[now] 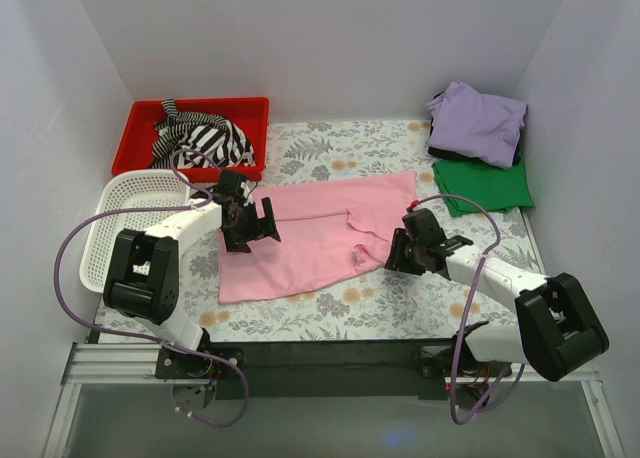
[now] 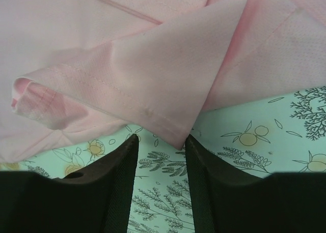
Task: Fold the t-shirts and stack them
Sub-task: Fold the tshirt
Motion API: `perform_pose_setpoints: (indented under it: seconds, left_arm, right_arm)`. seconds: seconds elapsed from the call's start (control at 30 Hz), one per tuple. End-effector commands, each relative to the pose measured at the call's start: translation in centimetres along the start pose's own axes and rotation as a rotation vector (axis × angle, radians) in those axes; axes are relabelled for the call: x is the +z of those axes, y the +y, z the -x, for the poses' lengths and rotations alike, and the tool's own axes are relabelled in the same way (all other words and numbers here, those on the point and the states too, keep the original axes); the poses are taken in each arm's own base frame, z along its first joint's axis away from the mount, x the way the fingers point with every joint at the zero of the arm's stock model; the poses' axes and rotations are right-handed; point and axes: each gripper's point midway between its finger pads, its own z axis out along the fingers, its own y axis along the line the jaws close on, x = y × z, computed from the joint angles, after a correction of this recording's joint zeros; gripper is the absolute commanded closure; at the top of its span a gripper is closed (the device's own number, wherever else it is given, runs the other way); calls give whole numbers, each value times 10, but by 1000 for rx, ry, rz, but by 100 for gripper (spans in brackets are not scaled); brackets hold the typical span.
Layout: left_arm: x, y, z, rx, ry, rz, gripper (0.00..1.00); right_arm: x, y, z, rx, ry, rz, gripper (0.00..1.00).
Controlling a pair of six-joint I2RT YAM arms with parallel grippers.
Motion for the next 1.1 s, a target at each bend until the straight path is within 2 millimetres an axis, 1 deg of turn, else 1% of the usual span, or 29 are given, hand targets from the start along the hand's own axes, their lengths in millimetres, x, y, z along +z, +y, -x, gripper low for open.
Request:
perform_pose_setpoints:
  seconds: [0.0, 0.07, 0.17, 0.2, 0.3, 0.37, 0.4, 0.43, 0.6, 0.63, 0.7, 0.77, 0.8, 0.83, 0.97, 1.03, 1.07]
  left_arm:
    - [-4, -4, 11, 22, -31, 2, 6]
    - [-4, -2, 12, 23, -36, 12, 6]
    - [-4, -1, 11, 21, -33, 17, 6]
    - [-4, -2, 12, 22, -37, 16, 6]
    - [-4, -2, 13, 22, -39, 17, 5]
    - [-4, -1, 13, 20, -37, 22, 5]
    - [-5, -1, 14, 20, -41, 24, 5]
    - [-5, -1, 14, 20, -43, 25, 5]
    - [-5, 0, 15, 24, -44, 35, 5]
    - [-5, -1, 16, 24, -43, 32, 5]
    - [-4, 0, 15, 25, -37, 34, 5]
    - [-4, 0, 16, 26, -38, 35, 5]
    - [-4, 0, 16, 28, -37, 34, 5]
    - [-4, -1, 17, 28, -39, 34, 5]
    - [-4, -1, 18, 29, -37, 37, 5]
    - [-5, -1, 20, 30, -40, 43, 5]
    - [-7, -1, 21, 32, -45, 47, 5]
  right_arm:
    - [6, 1, 10, -6, -28, 6, 53]
    - [7, 2, 12, -14, -39, 6, 57]
    - [4, 6, 22, -30, -67, 13, 72]
    - [0, 9, 26, -33, -82, 23, 79]
    - [-10, 14, 44, -44, -143, 32, 90]
    - [-14, 12, 53, -50, -177, 13, 90]
    - [-18, 14, 60, -51, -199, 13, 91]
    - [-19, 11, 64, -48, -212, -5, 91]
    - [-27, 10, 84, -50, -269, -24, 92]
    - [-29, 9, 91, -49, -291, -37, 92]
    - [-30, 6, 98, -55, -311, -64, 93]
    - [-33, 2, 109, -50, -345, -90, 92]
    - [-31, 0, 112, -51, -346, -101, 92]
    - [-33, -2, 119, -55, -364, -109, 92]
    - [-24, 1, 134, -75, -369, -116, 93]
    - [-24, -1, 142, -89, -379, -132, 93]
    - [-23, 2, 150, -98, -387, -127, 93]
